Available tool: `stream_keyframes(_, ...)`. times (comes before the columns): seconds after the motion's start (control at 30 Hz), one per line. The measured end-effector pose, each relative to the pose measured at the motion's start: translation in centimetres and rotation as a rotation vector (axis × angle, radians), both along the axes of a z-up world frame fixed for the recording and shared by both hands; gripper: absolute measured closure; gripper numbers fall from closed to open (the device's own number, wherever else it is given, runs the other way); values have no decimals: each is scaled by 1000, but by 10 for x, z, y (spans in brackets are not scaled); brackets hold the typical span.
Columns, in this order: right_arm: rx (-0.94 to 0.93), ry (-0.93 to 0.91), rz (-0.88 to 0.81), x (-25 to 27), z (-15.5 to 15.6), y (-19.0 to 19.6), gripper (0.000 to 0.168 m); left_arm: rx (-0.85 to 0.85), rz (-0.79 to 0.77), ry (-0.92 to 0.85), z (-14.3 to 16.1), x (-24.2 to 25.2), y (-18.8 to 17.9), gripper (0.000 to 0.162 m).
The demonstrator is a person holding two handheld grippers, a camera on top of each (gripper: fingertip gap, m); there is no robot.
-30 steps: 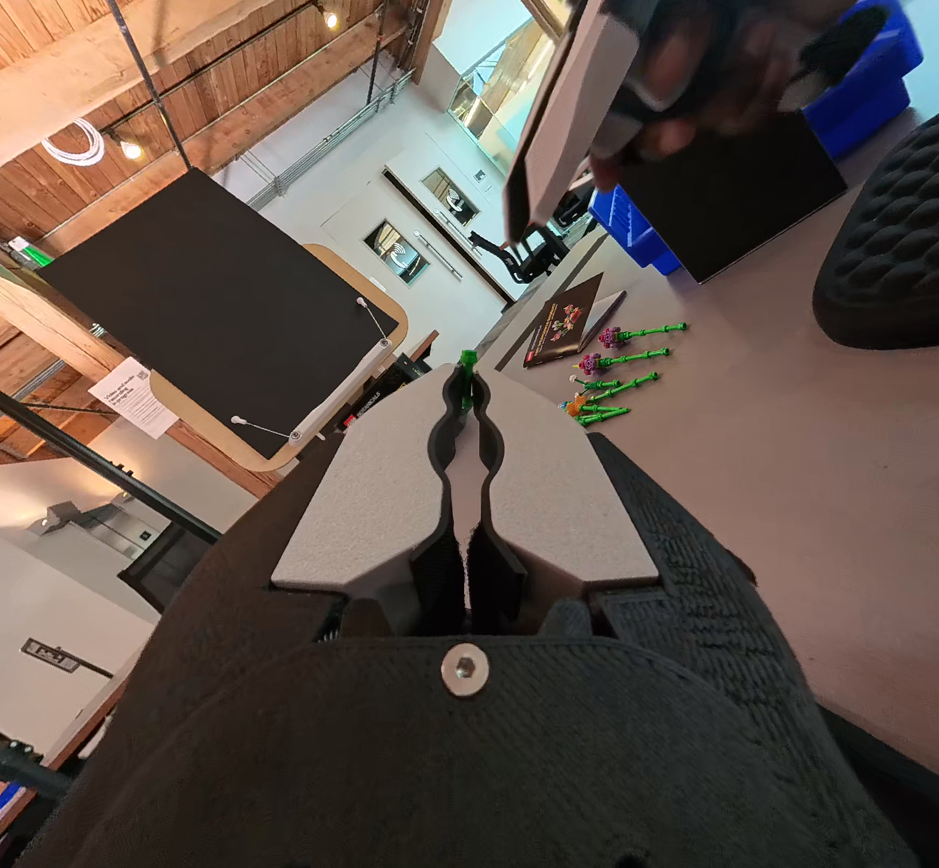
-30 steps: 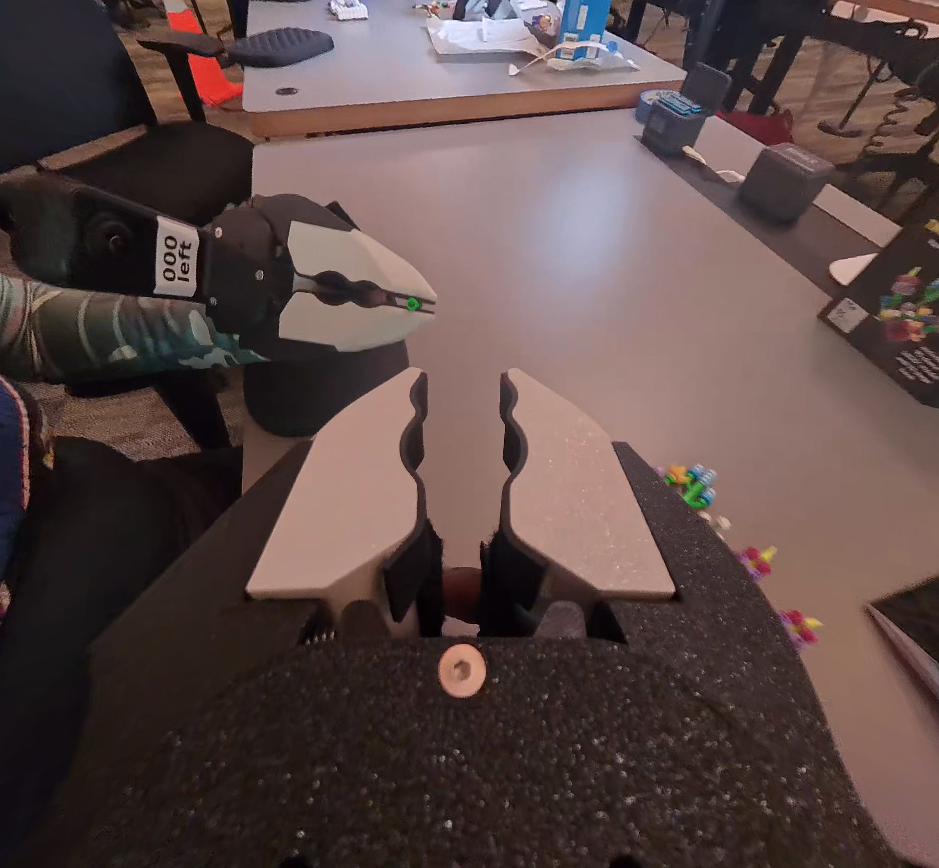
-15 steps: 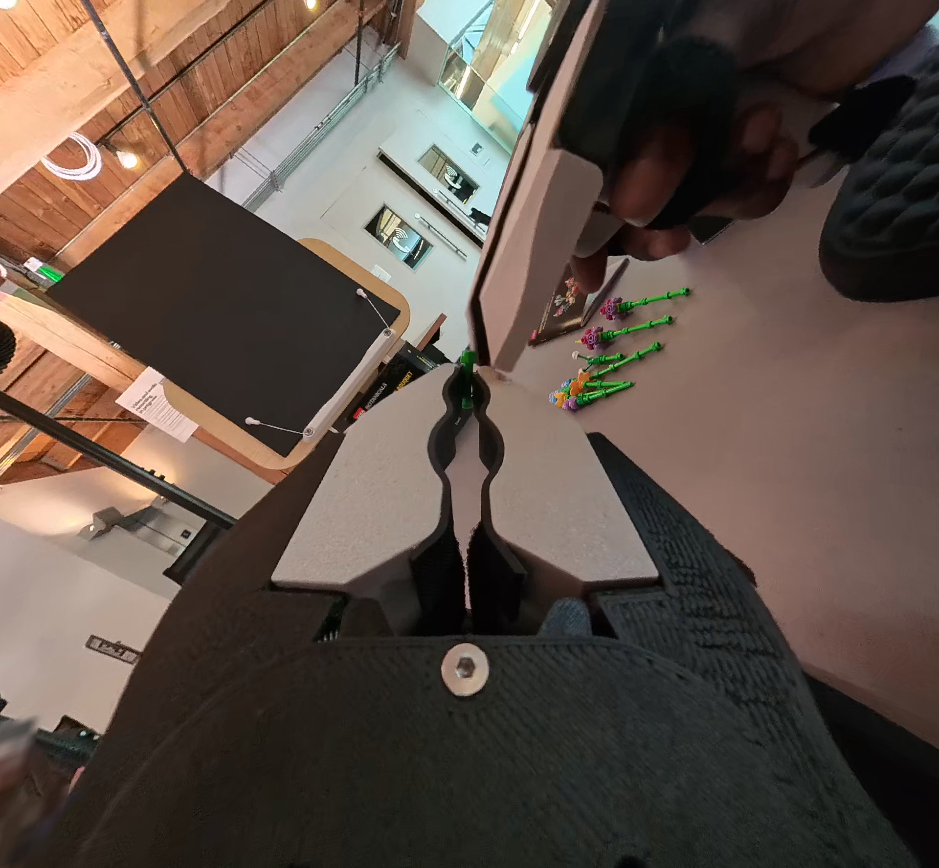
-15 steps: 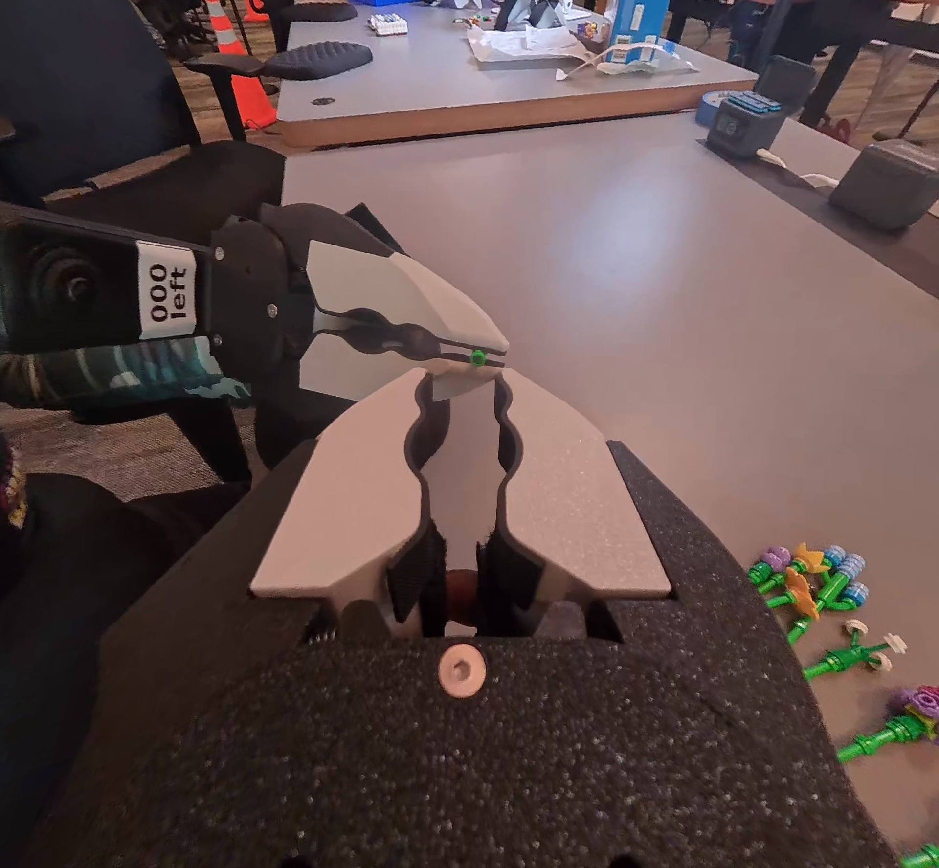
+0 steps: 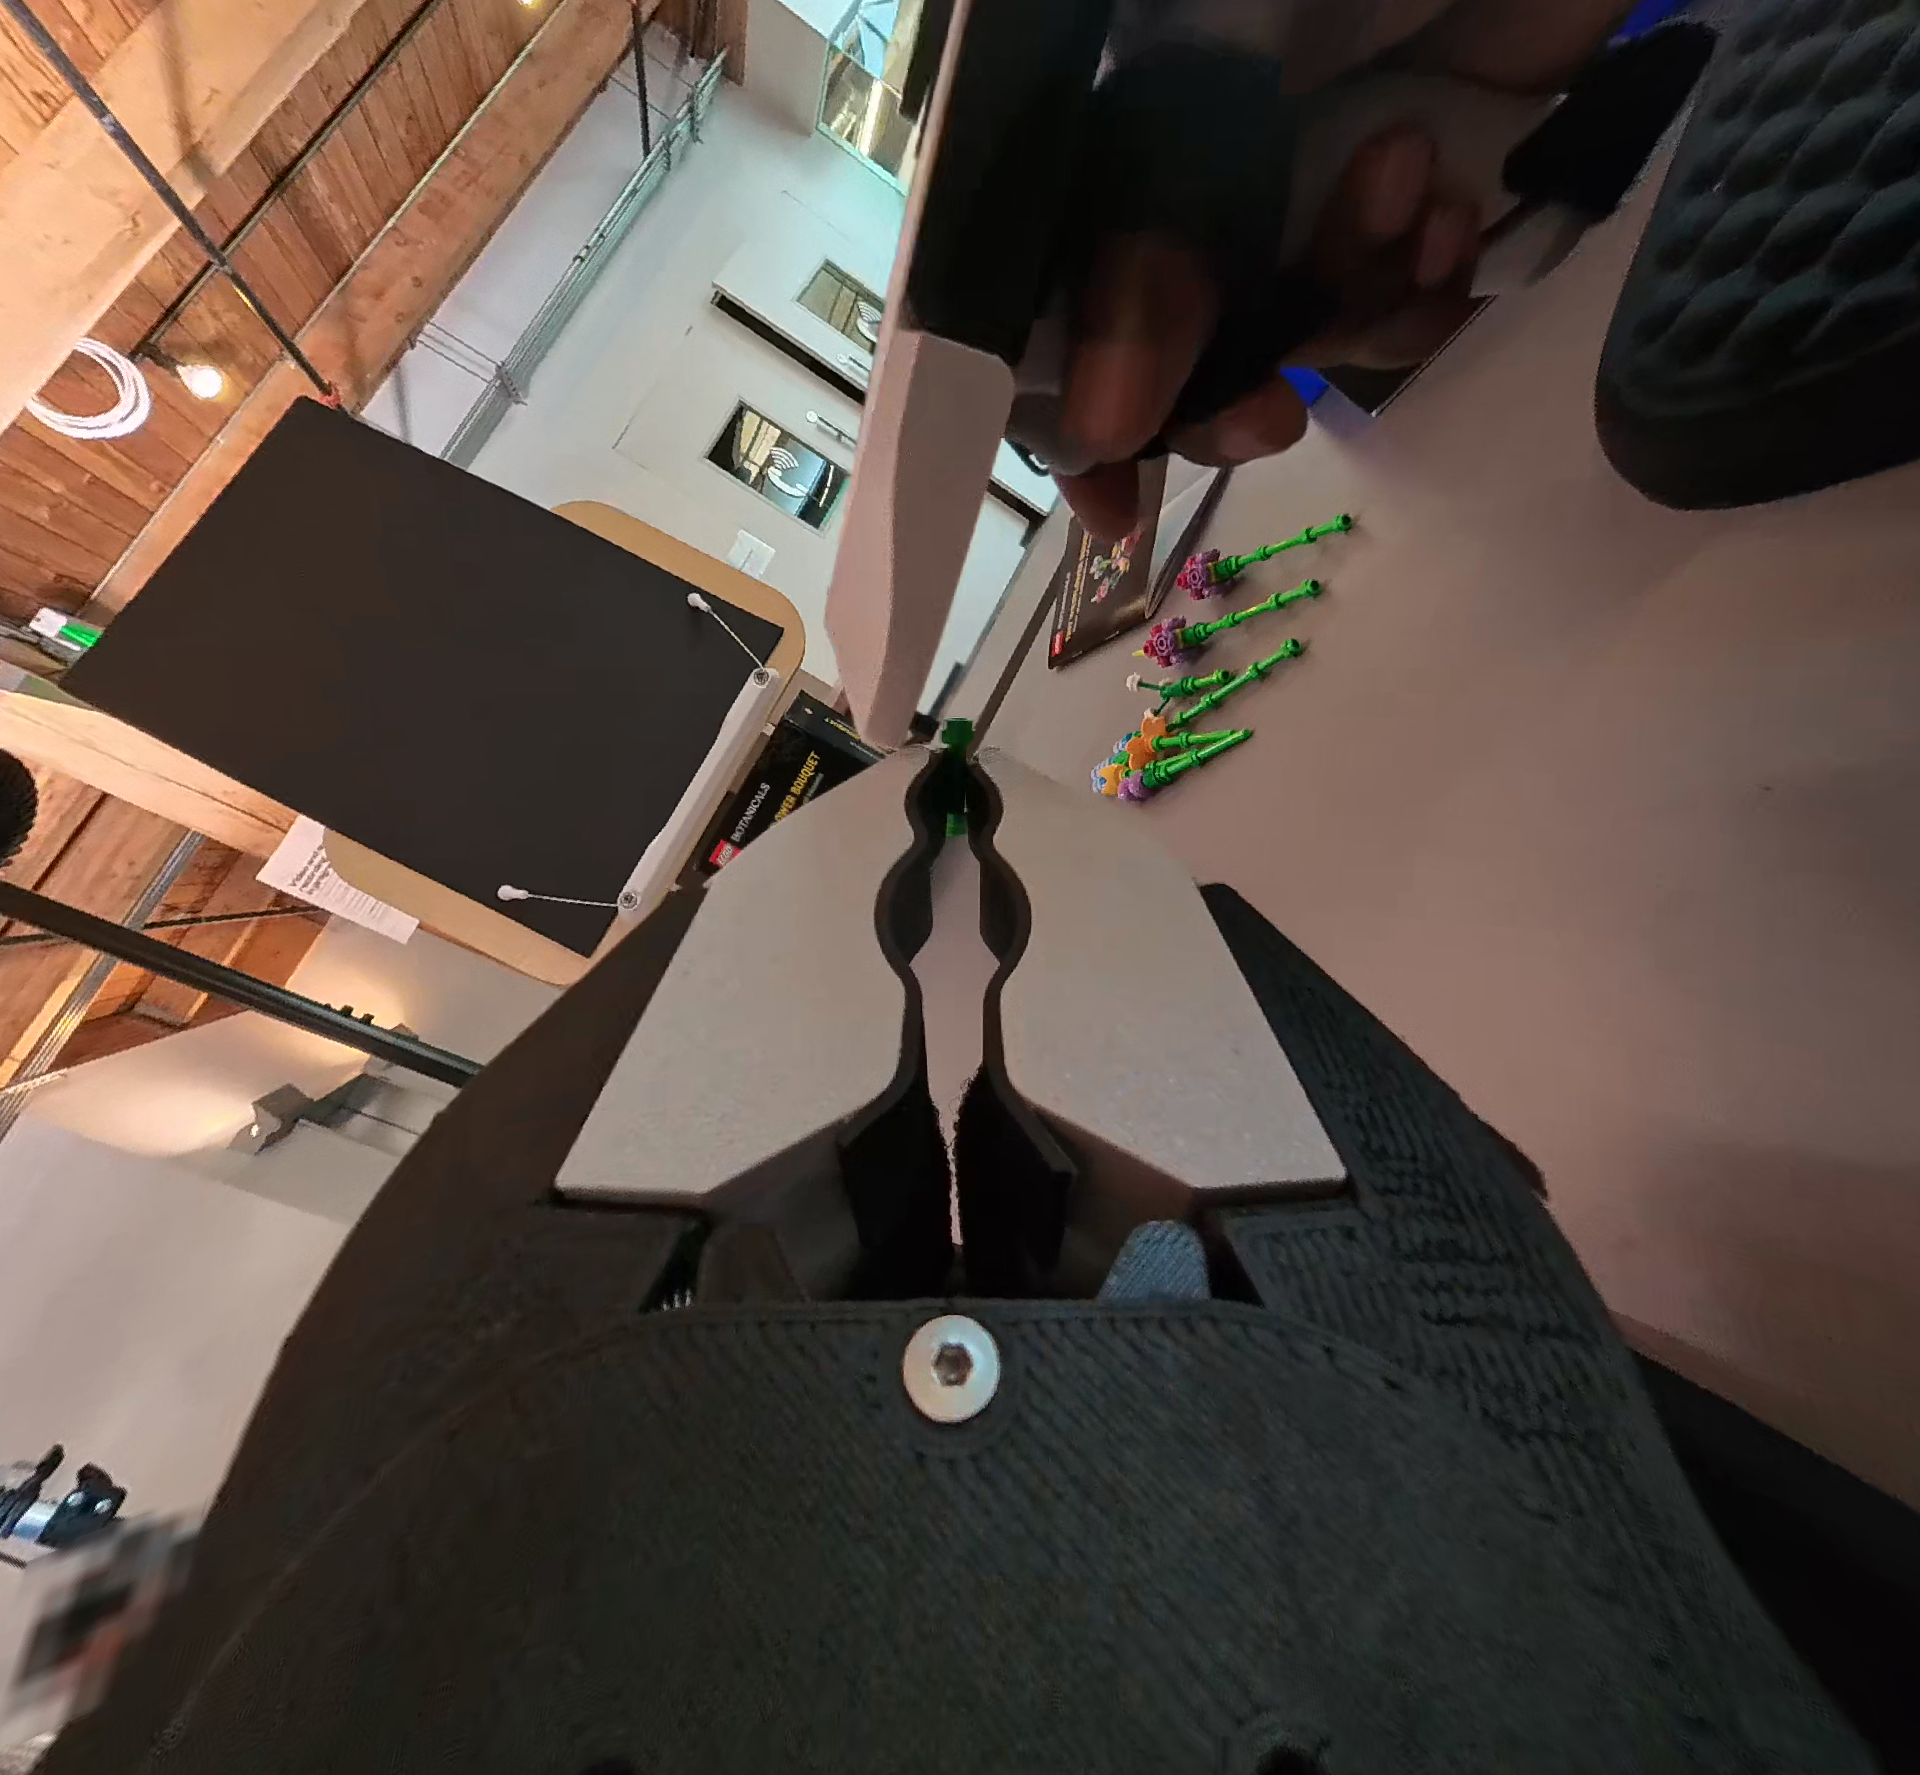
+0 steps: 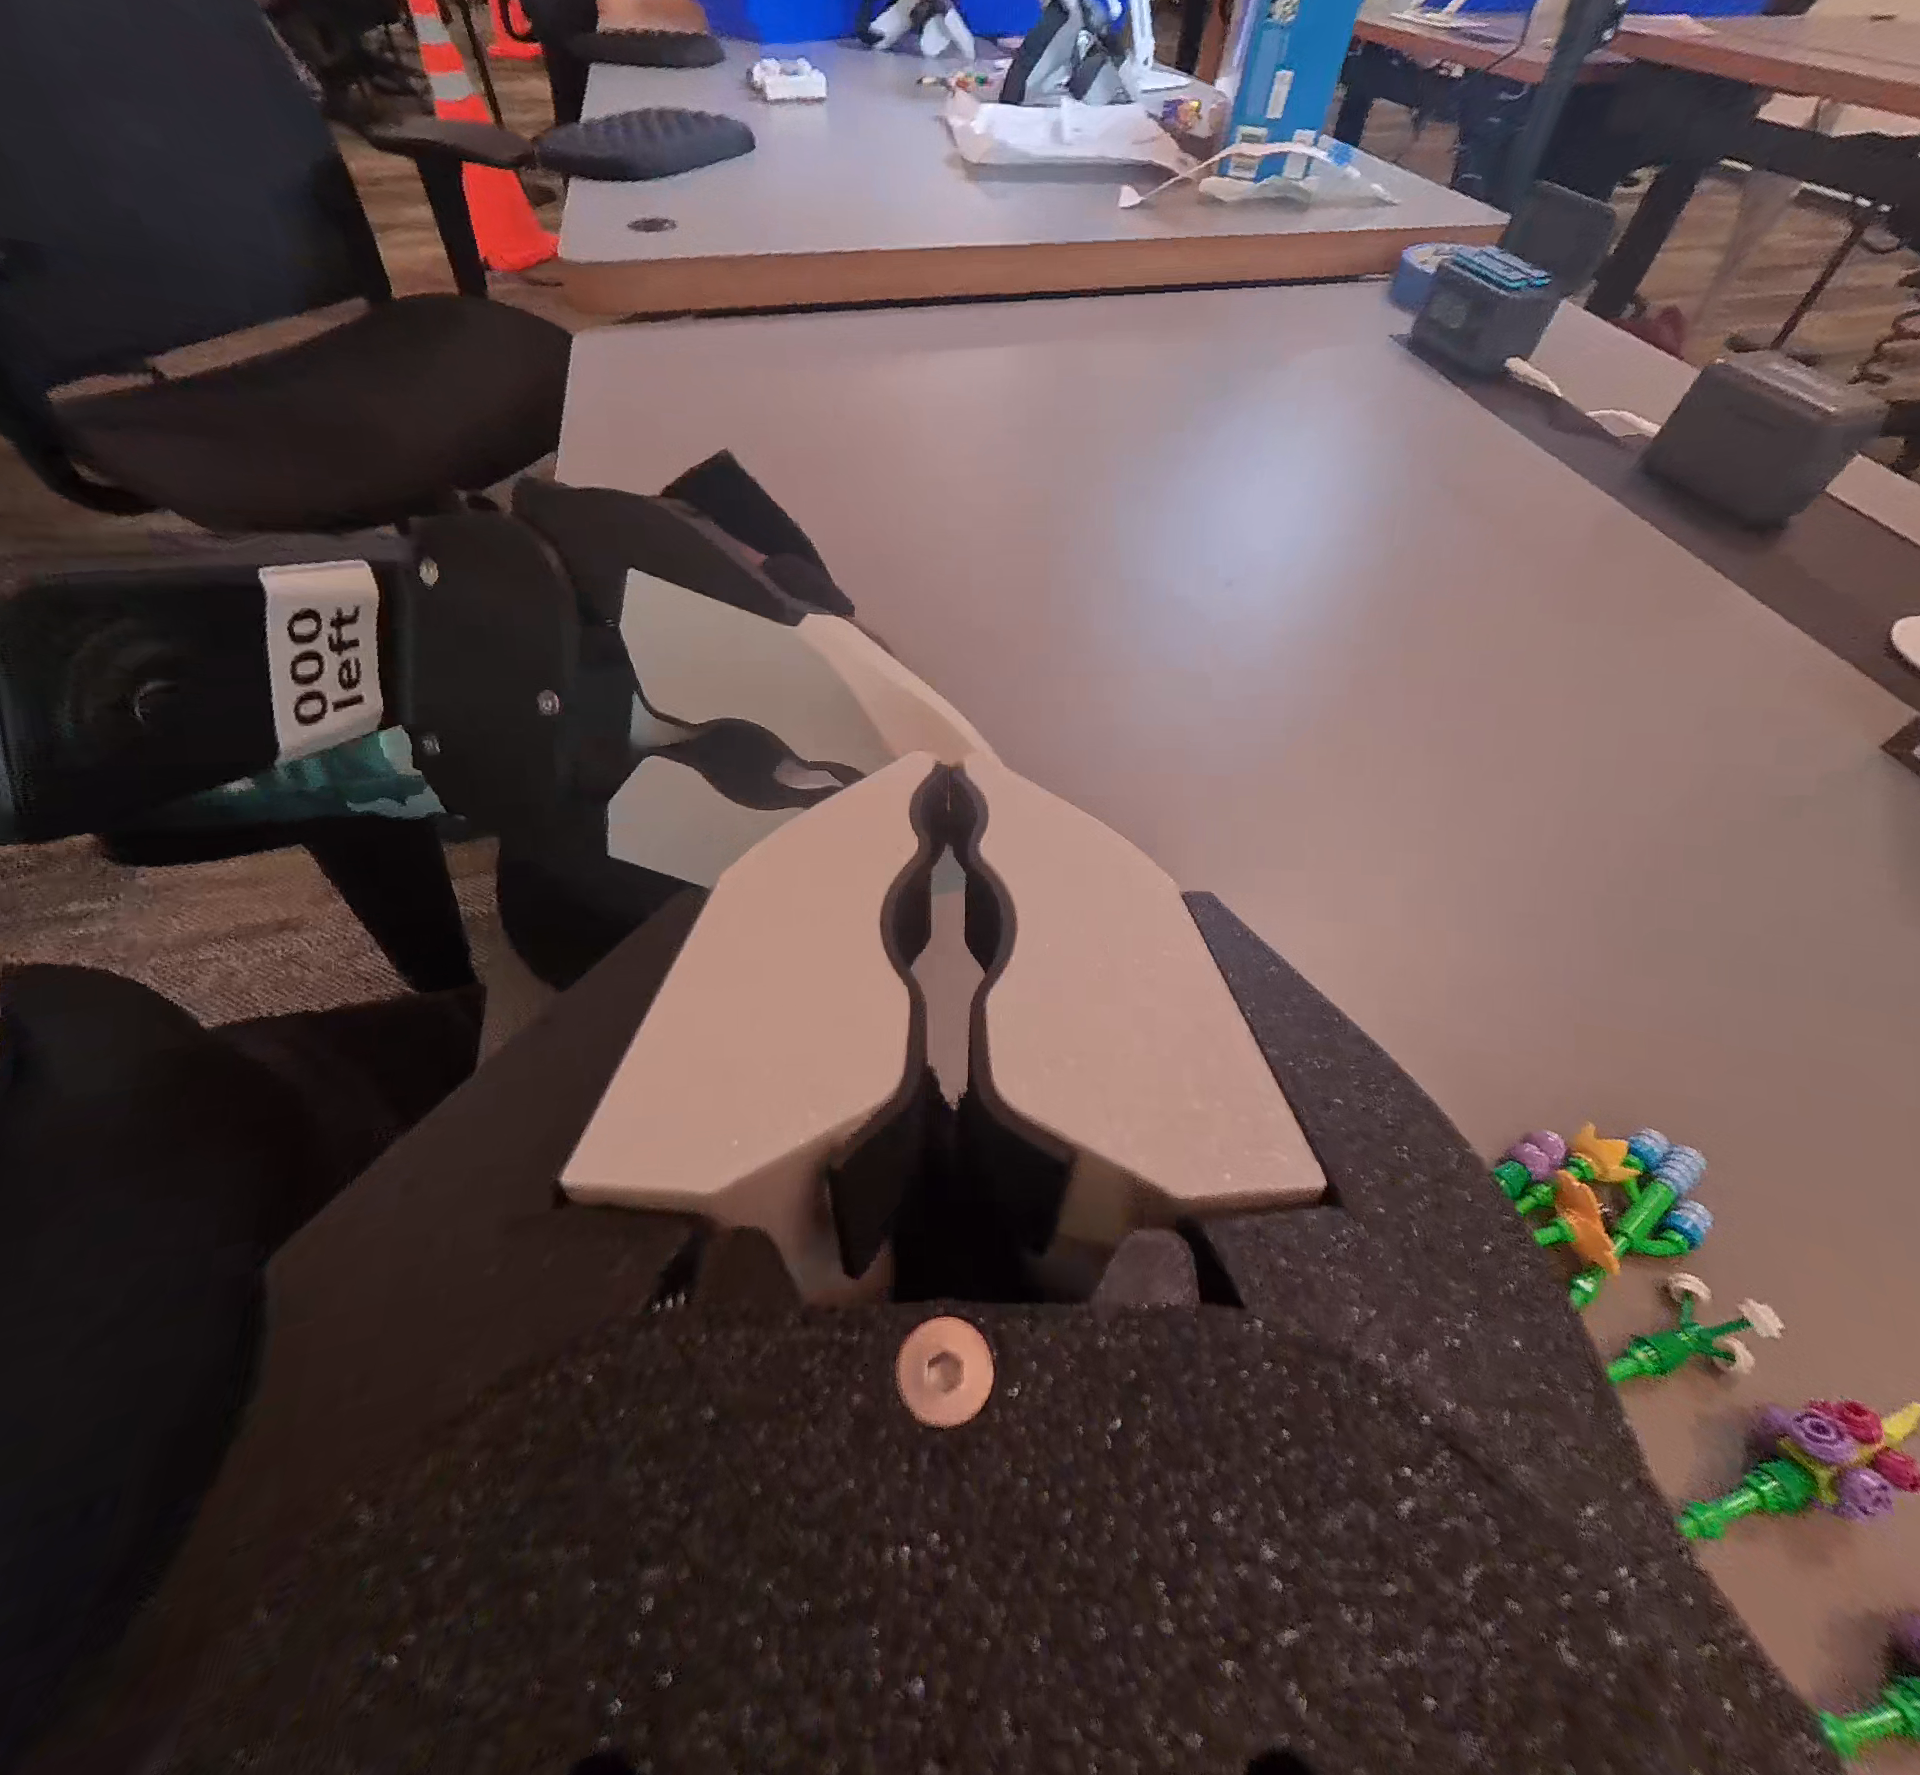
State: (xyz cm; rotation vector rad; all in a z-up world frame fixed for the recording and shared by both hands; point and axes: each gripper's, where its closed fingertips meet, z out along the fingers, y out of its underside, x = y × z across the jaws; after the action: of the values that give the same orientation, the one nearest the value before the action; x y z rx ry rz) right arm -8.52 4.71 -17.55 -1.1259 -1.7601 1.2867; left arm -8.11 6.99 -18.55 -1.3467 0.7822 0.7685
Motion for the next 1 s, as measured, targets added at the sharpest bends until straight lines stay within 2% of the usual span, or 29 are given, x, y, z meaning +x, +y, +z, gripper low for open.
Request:
stream_keyframes(0.23, 7, 18, 23, 2, 2, -1, 168, 5, 9, -19, 1, -3, 0, 159)
stream_keyframes(0.27, -3, 26, 25, 2, 4, -2, 164, 4, 11, -24, 1, -4, 0, 159)
stream_keyframes(0.33, -12, -5, 41, 2, -1, -5, 144, -2, 11, -23, 0, -3, 0, 159)
stream_keyframes(0.37, 1, -13, 43, 1, -3, -6, 151, -16, 10, -15, -3, -2, 0, 159)
stream_keyframes(0.4, 26, 15, 46, 1, -2, -7, 167, -20, 11, -2, -4, -2, 1, 159)
stream_keyframes(0.43, 45, 35, 42, 0, -1, -7, 168, -20, 14, 10, -5, -1, 1, 159)
stream_keyframes(0.77, 85, 56, 4, 11, 14, 11, 168, -3, 21, -40, -1, -5, 0, 159)
stream_keyframes(1.0, 101, -5, 40, 10, 2, 3, 158, -6, 31, -32, -2, -7, 0, 159)
